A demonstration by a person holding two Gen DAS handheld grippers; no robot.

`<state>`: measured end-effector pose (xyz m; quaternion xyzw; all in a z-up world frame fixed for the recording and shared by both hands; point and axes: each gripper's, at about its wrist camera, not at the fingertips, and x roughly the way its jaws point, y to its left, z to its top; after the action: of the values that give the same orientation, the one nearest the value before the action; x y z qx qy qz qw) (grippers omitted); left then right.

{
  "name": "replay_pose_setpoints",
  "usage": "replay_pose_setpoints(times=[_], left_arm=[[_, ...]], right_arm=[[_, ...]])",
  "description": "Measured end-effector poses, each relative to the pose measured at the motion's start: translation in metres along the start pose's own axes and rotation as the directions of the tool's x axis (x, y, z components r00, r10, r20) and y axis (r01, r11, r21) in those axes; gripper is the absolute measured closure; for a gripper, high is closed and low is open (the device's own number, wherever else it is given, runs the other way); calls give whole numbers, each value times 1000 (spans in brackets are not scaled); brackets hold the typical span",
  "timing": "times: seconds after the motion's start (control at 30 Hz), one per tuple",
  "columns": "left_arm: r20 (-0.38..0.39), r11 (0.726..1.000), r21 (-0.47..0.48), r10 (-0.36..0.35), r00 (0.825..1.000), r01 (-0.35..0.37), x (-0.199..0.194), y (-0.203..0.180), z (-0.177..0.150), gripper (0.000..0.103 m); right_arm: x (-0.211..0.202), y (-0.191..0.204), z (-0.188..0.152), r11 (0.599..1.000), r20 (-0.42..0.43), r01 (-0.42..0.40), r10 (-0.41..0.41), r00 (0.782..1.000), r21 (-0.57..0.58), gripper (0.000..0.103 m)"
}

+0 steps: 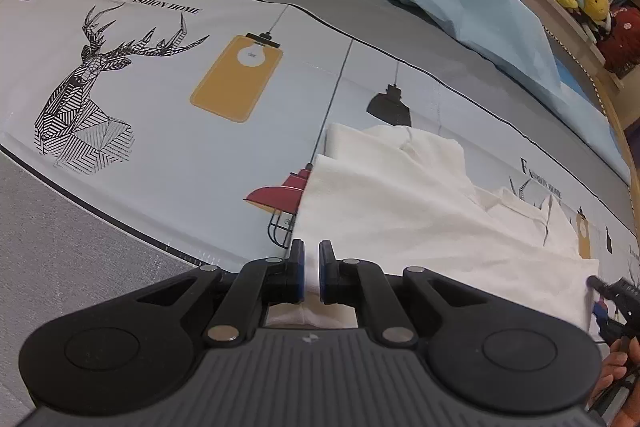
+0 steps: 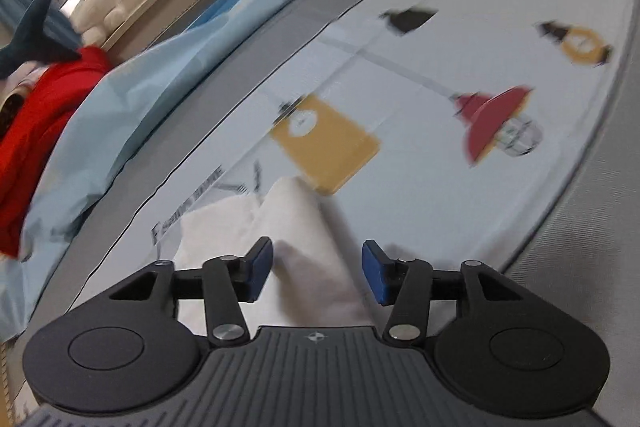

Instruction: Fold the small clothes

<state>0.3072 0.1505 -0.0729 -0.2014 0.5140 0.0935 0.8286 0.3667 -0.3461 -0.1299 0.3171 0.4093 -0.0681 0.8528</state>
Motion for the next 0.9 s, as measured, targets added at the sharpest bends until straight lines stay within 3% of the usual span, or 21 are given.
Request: replay_pose_setpoints(times=[0.07, 0.1, 0.23, 0.43, 0.53, 0.6, 0.67, 0.7, 0.77, 0.83, 0.9], left_arm=[[-4, 1000, 1, 1, 1000, -1, 2, 0, 1, 96], [-7, 1000, 3, -1, 1000, 1, 2, -1, 1, 96], [-25, 999, 32, -22, 999, 23, 5, -6, 0, 96], [-47, 998, 53, -37, 998, 39, 12, -9, -1, 96], [-52, 997, 54, -47, 998, 50, 17, -11, 0, 96], [-59, 996, 57, -59, 997, 63, 21, -14, 0, 96], [-70, 996, 57, -69, 995, 73, 26, -17, 0, 96], [-76, 995, 59, -76, 994, 80, 29, -17, -1, 96], [-105, 995, 84, -51, 993, 60, 40, -18, -4, 96], [-133, 995, 97, 12, 991, 1, 50, -16, -9, 96], [-132, 996, 86, 8, 991, 3, 47, -15, -8, 96]], right_arm=[[-3, 15, -2, 996, 33, 15, -12, 999, -93, 95], [-7, 22, -1, 989, 78, 42, -31, 996, -144, 100], [-7, 20, 12, 985, 138, 98, -78, 987, -143, 100], [-8, 4, 22, 980, 151, 179, -164, 975, -91, 96], [-28, 17, 18, 983, 203, 117, -87, 975, -141, 96], [-34, 29, 14, 976, 162, 21, 15, 987, -218, 96], [-24, 34, 8, 958, 6, -99, 104, 995, -270, 96], [-15, 33, 3, 951, -66, -100, 84, 994, -291, 95], [7, 22, -9, 935, -126, 46, -96, 987, -351, 95], [6, 9, -8, 954, -113, 37, -74, 991, -299, 100], [-3, 10, 0, 967, -114, 32, -63, 991, -253, 99]])
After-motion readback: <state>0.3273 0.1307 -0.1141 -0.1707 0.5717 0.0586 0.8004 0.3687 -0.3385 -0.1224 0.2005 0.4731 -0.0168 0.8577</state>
